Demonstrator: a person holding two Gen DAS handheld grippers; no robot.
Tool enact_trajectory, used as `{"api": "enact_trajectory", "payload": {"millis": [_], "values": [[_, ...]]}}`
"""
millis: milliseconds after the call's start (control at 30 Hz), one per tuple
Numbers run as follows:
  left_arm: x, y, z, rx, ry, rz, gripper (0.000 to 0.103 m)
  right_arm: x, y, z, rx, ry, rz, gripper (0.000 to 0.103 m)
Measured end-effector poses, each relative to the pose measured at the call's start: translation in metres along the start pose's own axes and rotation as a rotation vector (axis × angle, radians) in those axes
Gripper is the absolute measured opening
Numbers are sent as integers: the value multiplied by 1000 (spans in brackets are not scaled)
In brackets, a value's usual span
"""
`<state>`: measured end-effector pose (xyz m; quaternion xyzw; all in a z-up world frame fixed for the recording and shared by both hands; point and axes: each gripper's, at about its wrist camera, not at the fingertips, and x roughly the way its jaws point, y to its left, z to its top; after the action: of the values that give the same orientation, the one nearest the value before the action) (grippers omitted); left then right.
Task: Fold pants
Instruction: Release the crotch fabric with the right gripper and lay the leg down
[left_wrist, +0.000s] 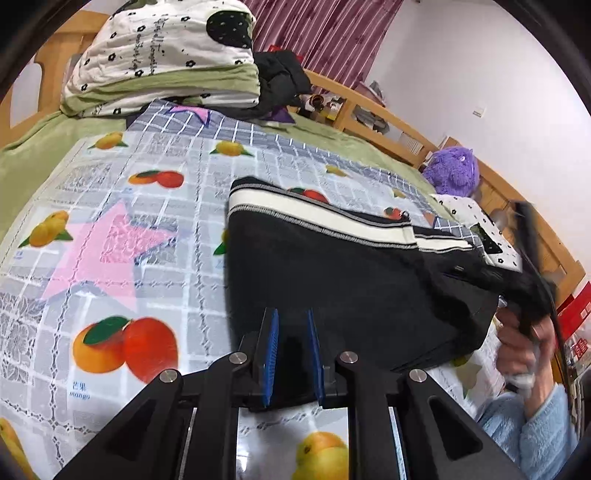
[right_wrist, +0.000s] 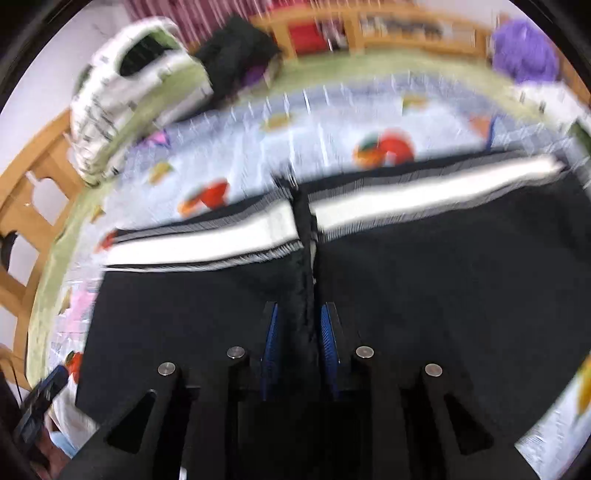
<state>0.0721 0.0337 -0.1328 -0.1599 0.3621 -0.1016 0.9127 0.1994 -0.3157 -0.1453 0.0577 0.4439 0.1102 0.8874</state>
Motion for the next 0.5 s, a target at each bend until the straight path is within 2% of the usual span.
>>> {"api": "enact_trajectory", "payload": {"millis": [67,133,233,333,433,500], "values": [[3,-4,1,7,-4,-3,27,-32,13,-20,-61,-90,7,28],[9,-5,0,2,13,-26,27,-43,23,-37,-125,-103,1,28],[19,-3,-9,-4,64,-9,27,-38,33,-67,-192,-15,-26,28],[26,-8,-25,43,122,27,27,-24,33,-89,-232,80,-110,27],[23,-19,-34,124,121,82,28,-31,36,-95,-234,80,-123,27],[18,-18,-32,114,122,69,28,-39,35,-95,-232,75,-91,27]]}}
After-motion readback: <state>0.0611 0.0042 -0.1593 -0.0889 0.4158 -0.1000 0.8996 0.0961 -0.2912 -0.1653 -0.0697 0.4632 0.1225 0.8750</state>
